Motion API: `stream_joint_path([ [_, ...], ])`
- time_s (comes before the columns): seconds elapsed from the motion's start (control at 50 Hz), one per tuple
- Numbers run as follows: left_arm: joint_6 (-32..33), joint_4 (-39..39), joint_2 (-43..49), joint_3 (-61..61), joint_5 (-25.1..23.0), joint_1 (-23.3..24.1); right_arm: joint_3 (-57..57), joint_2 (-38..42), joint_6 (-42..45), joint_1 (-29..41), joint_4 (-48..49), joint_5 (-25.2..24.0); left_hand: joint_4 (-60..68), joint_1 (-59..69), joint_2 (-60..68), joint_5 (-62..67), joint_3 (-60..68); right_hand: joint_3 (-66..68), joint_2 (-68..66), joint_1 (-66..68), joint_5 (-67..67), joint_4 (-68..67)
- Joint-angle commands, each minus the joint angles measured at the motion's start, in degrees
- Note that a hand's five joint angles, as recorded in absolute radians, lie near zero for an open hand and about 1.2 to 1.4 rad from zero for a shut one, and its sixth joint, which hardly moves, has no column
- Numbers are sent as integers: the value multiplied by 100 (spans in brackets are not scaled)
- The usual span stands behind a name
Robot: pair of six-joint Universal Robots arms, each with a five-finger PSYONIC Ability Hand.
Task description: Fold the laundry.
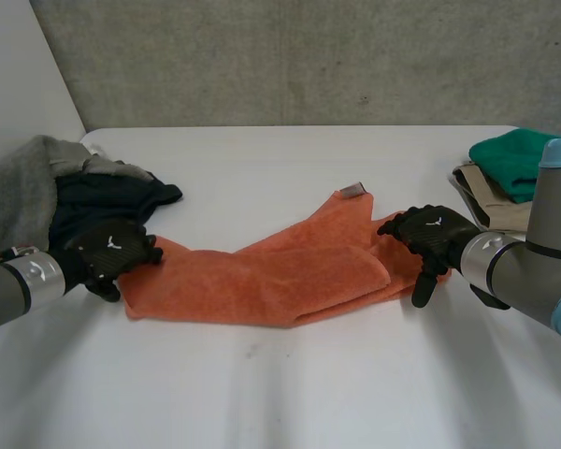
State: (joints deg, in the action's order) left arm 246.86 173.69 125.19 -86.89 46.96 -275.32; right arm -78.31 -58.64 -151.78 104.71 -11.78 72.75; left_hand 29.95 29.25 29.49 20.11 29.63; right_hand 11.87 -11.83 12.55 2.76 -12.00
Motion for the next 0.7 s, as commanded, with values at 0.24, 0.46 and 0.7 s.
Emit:
stream_joint_path([
  [0.24, -1004, 15, -643, 234, 392, 619, -316, -122, -264, -30, 88, 450, 5005, 5075, 5051, 4989, 5037, 214, -217, 146, 124, -201],
  [0.46, -2668, 121, -1945, 128, 542, 1191, -404, 185, -721, 208, 993, 520, 5005, 5075, 5051, 4989, 5037, 2234, -2237, 2165, 2144, -2221],
  [0.7, -3899, 130, -2701, 629, 1315, 1674, -211, 546, -493, 243, 1240, 907, 5005, 5075, 5051, 4989, 5037, 6813, -6817, 6745, 6723, -6800],
])
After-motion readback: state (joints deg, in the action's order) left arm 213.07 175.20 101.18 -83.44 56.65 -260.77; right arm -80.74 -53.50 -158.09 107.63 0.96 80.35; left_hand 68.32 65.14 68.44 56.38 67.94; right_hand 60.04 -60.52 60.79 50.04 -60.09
